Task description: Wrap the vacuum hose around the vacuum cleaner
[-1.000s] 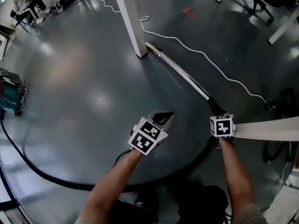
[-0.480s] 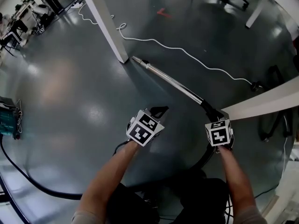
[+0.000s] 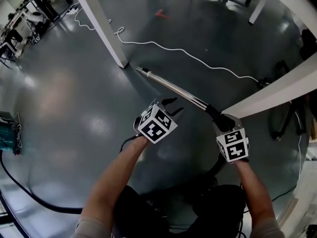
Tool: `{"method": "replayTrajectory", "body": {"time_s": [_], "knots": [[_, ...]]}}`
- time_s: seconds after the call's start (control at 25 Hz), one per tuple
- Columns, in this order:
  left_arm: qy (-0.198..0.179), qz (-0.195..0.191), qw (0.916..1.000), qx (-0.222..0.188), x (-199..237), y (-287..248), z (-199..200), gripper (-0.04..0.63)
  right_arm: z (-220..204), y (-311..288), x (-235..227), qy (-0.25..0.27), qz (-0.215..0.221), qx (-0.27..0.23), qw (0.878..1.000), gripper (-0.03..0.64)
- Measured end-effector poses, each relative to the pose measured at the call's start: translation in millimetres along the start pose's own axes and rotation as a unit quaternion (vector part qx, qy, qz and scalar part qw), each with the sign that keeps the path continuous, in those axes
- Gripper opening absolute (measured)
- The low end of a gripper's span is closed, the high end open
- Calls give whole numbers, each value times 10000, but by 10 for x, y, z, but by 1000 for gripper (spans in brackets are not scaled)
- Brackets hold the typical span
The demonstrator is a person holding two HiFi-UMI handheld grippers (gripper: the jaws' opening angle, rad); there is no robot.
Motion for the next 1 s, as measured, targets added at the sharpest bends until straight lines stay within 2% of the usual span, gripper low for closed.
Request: {"method": "replayTrajectory", "body": {"time_s": [0.12, 0.28, 0.36, 0.48, 0.56, 0.76, 0.8, 0.84, 1.0], "knots": [[-336, -18, 9993, 175, -11, -42, 28, 234, 62, 108, 47, -30, 151, -144, 9998, 181], [-953, -45, 9949, 327, -40, -97, 125, 287, 110, 274, 115, -54, 337, -282, 9990, 181], [-1473, -257, 9878, 444, -142, -175, 172, 313, 117, 359, 145, -18, 403, -330, 9986, 181], [-2213, -692, 9709, 601, -377, -341, 207, 342, 126, 476, 203, 86, 475, -392, 9981, 182], [-2385, -825, 9660, 564, -483, -443, 234, 345, 144, 532, 256, 144, 541, -438, 9975, 183], [-2528, -958, 9617, 452, -516, -594, 258, 342, 217, 571, 348, 231, 746, -493, 9957, 183], [-2547, -961, 9613, 433, -509, -610, 232, 327, 205, 562, 351, 217, 772, -495, 9955, 183], [-2596, -965, 9600, 416, -498, -636, 220, 273, 189, 549, 340, 195, 786, -506, 9954, 184], [-2980, -1003, 9477, 554, -465, -733, 299, 235, 172, 518, 254, 106, 938, -639, 9935, 184]]}}
Point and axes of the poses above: the fingertips, and each gripper's own axes: y backward along the fingers, x to its left, z out of its top, the point moved 7 cm from there along y, backward along the fingers, and after that the axes turned 5 degrees about z, right-handed, at the moved point
